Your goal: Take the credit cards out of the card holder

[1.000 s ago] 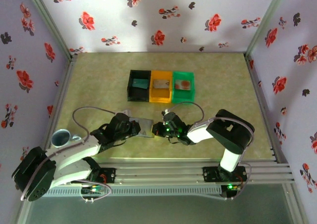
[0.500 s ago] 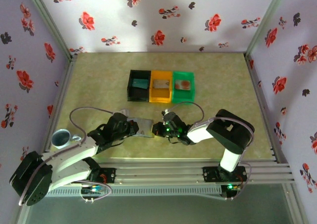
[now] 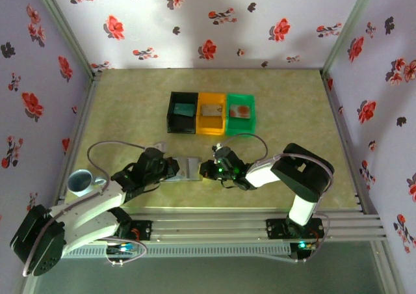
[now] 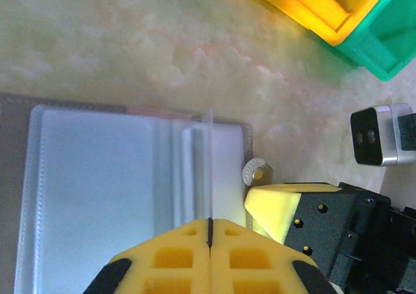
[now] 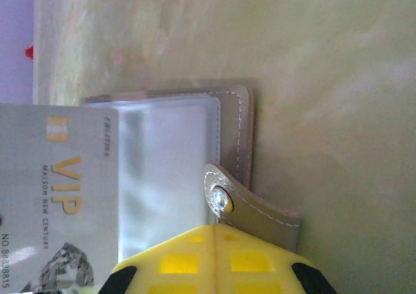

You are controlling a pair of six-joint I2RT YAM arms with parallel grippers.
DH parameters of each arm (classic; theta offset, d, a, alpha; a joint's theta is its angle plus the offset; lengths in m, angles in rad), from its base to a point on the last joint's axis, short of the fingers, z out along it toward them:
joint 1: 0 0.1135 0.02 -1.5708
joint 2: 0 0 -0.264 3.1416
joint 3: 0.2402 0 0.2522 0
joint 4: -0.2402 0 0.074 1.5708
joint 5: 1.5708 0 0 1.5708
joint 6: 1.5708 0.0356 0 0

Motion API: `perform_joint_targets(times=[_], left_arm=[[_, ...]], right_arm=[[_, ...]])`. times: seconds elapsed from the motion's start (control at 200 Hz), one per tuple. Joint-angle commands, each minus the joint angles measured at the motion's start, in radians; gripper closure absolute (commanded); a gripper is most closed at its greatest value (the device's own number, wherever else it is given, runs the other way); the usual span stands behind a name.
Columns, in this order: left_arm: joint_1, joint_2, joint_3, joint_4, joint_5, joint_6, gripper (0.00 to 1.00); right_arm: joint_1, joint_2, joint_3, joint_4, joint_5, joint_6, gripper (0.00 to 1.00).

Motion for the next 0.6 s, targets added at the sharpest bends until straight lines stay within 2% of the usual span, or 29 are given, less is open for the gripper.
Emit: perform_joint_targets(times=[0.0, 0.365, 0.595], left_arm=[[0.012, -0.022, 0.001, -0.014, -0.019, 0.032, 1.00], [0.043, -0.084, 0.025, -0.089, -0.023, 0.069, 1.00], [0.087, -0.161, 0.062, -0.212, -0.051, 0.127, 1.00]], right_arm=[[-0.009, 0.026, -0.010, -0.124, 0.016, 0.002, 1.00], [-0.020, -0.024, -0.018, -0.146, 0.010, -0.016, 1.00], [-0.026, -0.079, -0.007, -0.171, -0.021, -0.040, 0.87]])
